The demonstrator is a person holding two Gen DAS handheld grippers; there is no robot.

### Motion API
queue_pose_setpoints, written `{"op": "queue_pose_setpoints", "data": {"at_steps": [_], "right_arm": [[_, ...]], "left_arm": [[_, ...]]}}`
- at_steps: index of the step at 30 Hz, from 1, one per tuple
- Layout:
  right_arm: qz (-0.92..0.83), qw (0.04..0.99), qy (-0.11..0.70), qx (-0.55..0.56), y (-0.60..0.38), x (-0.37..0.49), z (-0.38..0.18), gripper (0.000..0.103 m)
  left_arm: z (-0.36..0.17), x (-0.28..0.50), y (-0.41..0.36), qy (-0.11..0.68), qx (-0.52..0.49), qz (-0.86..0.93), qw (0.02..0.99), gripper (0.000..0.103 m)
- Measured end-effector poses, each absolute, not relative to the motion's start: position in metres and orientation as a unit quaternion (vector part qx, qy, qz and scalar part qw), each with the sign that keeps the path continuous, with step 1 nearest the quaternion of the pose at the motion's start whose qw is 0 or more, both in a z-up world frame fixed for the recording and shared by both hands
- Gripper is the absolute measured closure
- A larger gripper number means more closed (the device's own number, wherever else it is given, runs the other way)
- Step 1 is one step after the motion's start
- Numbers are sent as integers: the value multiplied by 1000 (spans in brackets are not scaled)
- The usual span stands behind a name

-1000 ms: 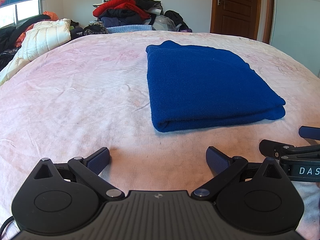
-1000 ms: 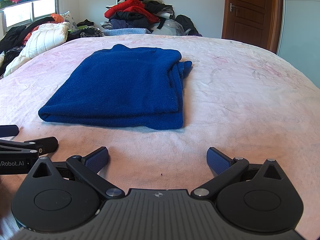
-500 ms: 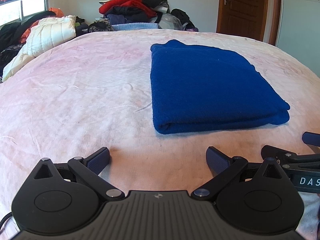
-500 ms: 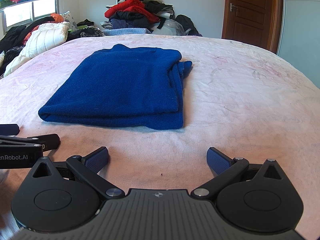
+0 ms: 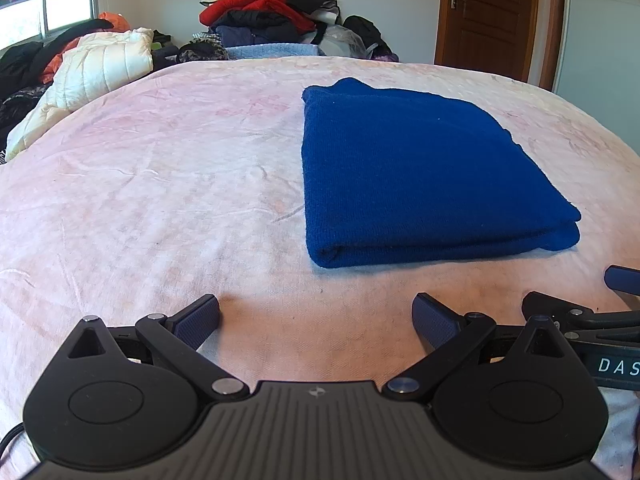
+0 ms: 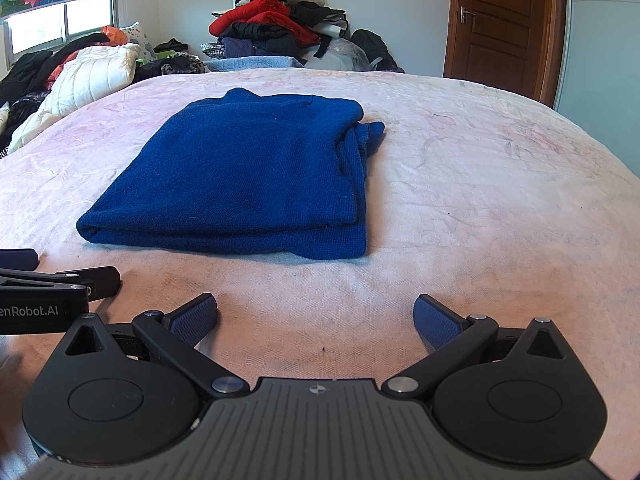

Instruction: Fold small clothes

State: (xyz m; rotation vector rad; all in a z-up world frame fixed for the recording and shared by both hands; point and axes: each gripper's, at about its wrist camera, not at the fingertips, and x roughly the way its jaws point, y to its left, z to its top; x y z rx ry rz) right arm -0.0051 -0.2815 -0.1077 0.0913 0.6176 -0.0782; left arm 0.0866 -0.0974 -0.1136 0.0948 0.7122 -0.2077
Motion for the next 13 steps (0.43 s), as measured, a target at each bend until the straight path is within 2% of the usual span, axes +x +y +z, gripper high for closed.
{"op": "queue_pose_setpoints", "data": {"at_steps": [13], "right_arm": [[-38,951,304,45,-281,-5,-108,1]], "left_arm": [[-103,78,-75,341,32,-66,937,0]]}}
